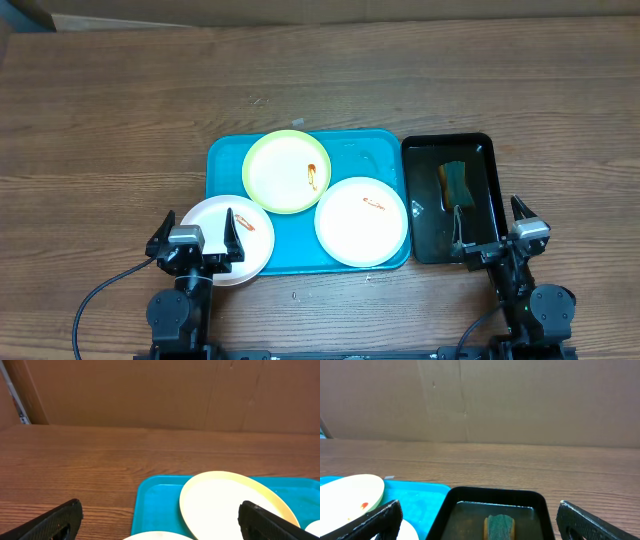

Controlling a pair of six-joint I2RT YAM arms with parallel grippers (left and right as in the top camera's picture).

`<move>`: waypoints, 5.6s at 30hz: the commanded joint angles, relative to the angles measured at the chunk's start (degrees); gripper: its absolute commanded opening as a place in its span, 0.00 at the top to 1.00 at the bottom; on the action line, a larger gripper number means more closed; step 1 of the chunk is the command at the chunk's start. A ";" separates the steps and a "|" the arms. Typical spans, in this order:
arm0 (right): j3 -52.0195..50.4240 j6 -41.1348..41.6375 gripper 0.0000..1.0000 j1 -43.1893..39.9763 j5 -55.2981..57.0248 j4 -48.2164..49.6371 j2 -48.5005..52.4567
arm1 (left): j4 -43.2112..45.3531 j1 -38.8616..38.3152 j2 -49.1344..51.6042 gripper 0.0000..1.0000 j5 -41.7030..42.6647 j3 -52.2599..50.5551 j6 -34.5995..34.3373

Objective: Clean dirty plates on tray and stack at the side

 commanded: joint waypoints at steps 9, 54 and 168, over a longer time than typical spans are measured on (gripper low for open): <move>-0.59 -0.20 0.00 -0.22 0.50 0.33 -0.46 | -0.13 -0.42 0.31 0.00 -0.76 -0.09 0.83; 15.93 9.27 0.00 -0.22 -1.11 -9.86 5.95 | -0.13 -0.42 0.31 0.00 -0.76 -0.09 0.83; 51.82 14.88 0.44 -0.11 -0.98 -38.91 96.59 | -39.63 -34.93 89.83 0.49 1.38 55.47 -33.11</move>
